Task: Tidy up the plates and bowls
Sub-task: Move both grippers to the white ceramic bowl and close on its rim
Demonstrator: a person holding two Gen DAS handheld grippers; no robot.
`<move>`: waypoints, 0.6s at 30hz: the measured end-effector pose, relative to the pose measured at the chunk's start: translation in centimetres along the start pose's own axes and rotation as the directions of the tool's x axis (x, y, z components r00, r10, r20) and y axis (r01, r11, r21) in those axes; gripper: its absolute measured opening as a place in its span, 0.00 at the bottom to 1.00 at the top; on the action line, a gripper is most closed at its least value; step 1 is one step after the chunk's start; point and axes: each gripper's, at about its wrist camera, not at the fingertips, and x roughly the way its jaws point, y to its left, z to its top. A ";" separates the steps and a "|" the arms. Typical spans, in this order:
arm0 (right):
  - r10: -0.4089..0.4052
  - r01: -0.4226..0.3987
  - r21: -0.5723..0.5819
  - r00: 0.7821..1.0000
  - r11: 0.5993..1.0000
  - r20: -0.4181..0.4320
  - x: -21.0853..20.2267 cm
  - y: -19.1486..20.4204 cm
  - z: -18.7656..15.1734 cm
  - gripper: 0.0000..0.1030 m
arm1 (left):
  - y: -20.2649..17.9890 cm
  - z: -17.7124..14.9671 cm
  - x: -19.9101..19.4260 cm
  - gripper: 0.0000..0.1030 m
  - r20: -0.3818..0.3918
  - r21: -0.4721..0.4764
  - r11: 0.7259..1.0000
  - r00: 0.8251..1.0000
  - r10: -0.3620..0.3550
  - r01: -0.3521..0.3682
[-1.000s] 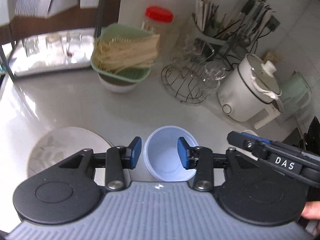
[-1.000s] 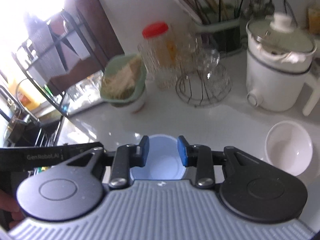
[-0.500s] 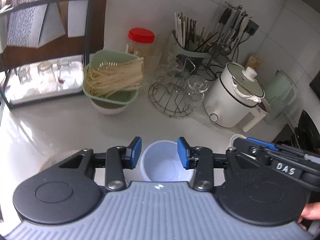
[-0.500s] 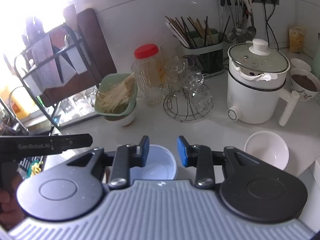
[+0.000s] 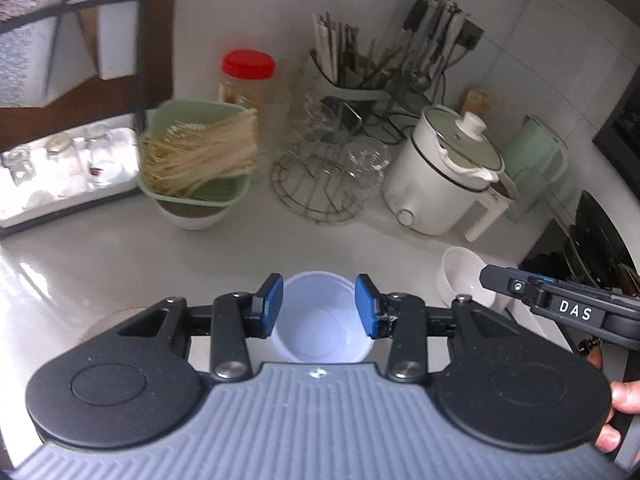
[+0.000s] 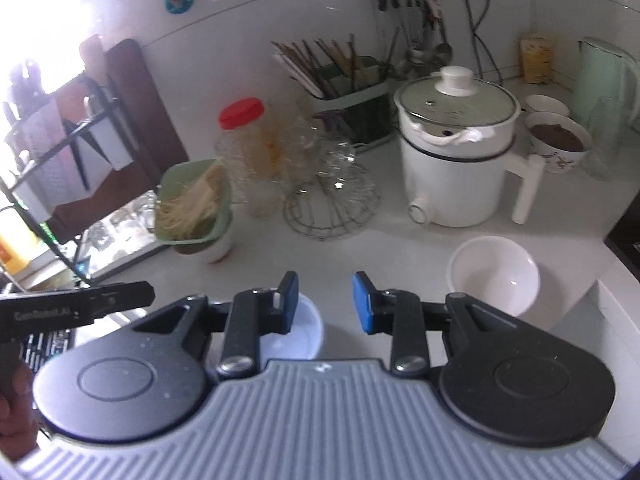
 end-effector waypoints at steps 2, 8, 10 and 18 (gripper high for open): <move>-0.002 0.002 0.008 1.000 1.000 -0.006 0.3 -1.1 -0.2 0.32 | -0.9 0.0 0.7 0.44 0.003 0.012 1.000 1.000 -0.014 0.013; -0.038 0.038 -0.005 0.999 0.999 0.011 0.5 -5.2 0.1 0.32 | -4.5 0.1 3.9 0.44 -0.011 0.014 1.000 1.000 -0.013 0.013; -0.047 0.047 0.008 0.999 0.999 0.012 0.7 -6.9 0.3 0.32 | -5.9 0.3 5.1 0.44 -0.019 0.012 1.000 1.000 -0.020 0.020; -0.106 0.106 0.054 0.994 0.993 0.009 2.4 -13.4 0.1 0.32 | -11.6 0.5 11.6 0.44 -0.097 0.045 0.998 0.995 -0.038 0.043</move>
